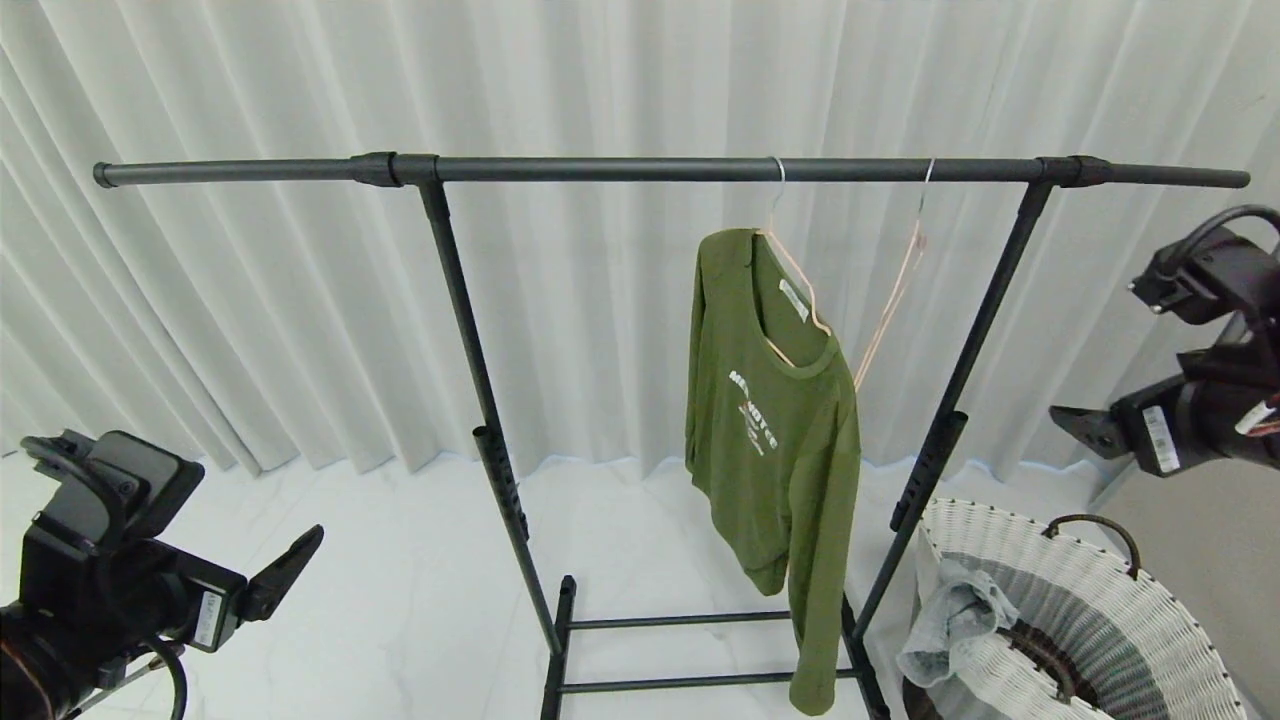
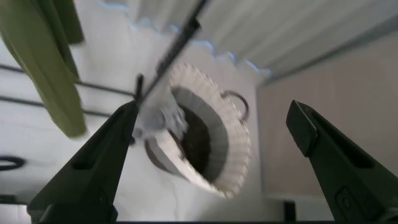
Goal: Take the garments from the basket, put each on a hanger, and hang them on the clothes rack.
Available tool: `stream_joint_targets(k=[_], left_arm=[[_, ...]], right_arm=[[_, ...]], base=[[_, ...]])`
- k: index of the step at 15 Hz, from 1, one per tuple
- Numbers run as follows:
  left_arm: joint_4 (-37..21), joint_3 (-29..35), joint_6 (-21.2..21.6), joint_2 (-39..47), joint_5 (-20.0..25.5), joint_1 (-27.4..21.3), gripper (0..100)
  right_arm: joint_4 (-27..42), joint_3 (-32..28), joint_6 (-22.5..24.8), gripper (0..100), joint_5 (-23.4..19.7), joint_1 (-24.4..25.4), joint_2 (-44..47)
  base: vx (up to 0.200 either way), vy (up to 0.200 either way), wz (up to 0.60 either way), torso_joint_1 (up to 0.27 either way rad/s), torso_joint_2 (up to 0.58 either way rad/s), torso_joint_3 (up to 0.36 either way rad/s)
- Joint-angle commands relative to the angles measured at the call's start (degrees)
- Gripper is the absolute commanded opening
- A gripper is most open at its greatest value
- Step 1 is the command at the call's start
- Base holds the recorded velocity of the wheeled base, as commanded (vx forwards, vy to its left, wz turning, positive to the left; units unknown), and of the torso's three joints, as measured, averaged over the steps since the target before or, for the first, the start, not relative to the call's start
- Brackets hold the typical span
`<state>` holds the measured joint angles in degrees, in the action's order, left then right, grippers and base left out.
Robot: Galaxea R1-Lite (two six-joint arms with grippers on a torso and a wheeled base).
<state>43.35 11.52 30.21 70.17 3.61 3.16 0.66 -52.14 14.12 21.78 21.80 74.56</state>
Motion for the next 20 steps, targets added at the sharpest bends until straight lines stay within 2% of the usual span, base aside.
stream_joint_targets(k=[1, 7, 13, 17, 20], left_arm=[[0.0, -0.6, -0.1, -0.4, 0.1, 0.1, 100], [0.0, -2.6, -1.5, -1.8, 0.1, 0.0, 100], [0.0, -2.6, -1.5, -2.0, 0.1, 0.0, 100], [0.0, 1.7, -7.7, -1.1, 0.2, -1.5, 100], [0.0, 1.8, -8.0, -0.9, 0.2, -1.9, 100]], right_arm=[[-0.7, 4.9, 2.0, 100, 0.0, -3.7, -5.1], [-2.5, 9.1, 3.3, 100, 0.0, -5.8, -7.8], [-2.5, 9.6, 3.7, 100, 0.1, -5.8, -7.5], [-3.3, 12.8, 3.8, 100, 0.1, -5.8, -7.7], [-3.4, 14.0, 4.6, 100, 0.1, -5.8, -7.5]], base=[[-0.200, 0.000, 0.00, -0.002, 0.00, 0.007], [0.000, 0.000, 0.00, -0.002, 0.01, 0.005], [0.000, 0.000, 0.00, -0.197, 0.44, 0.239], [0.000, 0.000, 0.00, -0.220, 0.51, 0.287], [0.000, 0.000, 0.00, -0.201, 0.49, 0.286]])
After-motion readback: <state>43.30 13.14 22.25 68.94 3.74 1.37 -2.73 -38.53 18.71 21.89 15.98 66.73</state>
